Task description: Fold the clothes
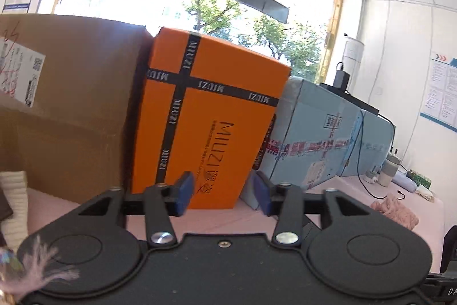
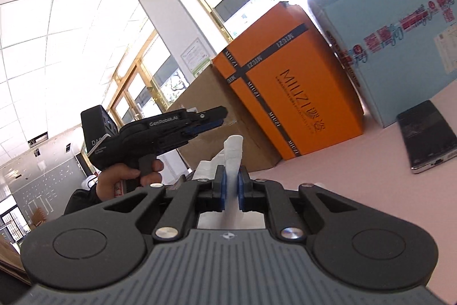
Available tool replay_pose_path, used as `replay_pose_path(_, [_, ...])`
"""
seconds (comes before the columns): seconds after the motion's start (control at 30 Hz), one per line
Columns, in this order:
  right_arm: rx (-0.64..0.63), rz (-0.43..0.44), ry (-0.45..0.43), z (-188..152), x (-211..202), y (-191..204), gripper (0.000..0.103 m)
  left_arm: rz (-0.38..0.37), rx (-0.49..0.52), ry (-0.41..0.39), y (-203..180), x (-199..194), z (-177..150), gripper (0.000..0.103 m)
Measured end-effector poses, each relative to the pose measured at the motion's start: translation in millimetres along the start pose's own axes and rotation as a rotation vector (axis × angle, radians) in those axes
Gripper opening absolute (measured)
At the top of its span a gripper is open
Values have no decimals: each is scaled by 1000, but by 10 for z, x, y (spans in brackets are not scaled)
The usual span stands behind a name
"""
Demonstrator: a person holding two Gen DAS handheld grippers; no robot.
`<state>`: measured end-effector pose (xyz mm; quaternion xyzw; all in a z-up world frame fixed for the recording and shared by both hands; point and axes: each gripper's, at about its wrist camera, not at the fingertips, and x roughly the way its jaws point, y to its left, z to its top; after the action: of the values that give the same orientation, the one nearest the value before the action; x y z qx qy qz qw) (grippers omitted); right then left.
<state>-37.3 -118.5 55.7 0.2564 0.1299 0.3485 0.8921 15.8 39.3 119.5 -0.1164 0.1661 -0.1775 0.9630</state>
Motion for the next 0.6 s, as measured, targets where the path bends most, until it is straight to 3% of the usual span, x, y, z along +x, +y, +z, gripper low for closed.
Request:
replay_pose_path(0.03, [0,-4,-2,5,-44,-37,7,40,-17,8,48,-36,-27,80])
replay_pose_path(0.07, [-1,-6,-3,10,-89,-75,7,58,-22,19,94,-91,-61,81])
replay_pose_path(0.17, [2,-10,4,16,-224,-182,7,27,27,21,137,-360,-209,91])
replay_pose_path(0.2, [12,-7,7,14,-251,-227,7,12,56,18,126,-459,-268,99])
replay_pose_path(0.27, [26,6,8,15,-269,-289,7,-22,189,73,3,-596,-455,103])
replay_pose_path(0.4, [43,31,-2,22,-317,-380,7,43,524,291,-314,-477,-937,103])
replay_pose_path(0.5, [57,37,-11,23,-366,-420,7,131,645,337,-376,-263,-1146,103])
replay_pose_path(0.57, [49,50,-24,21,-419,-406,7,179,524,314,-268,-138,-1050,100])
replay_pose_path(0.6, [41,57,-33,21,-459,-400,7,158,439,302,-205,-106,-971,86])
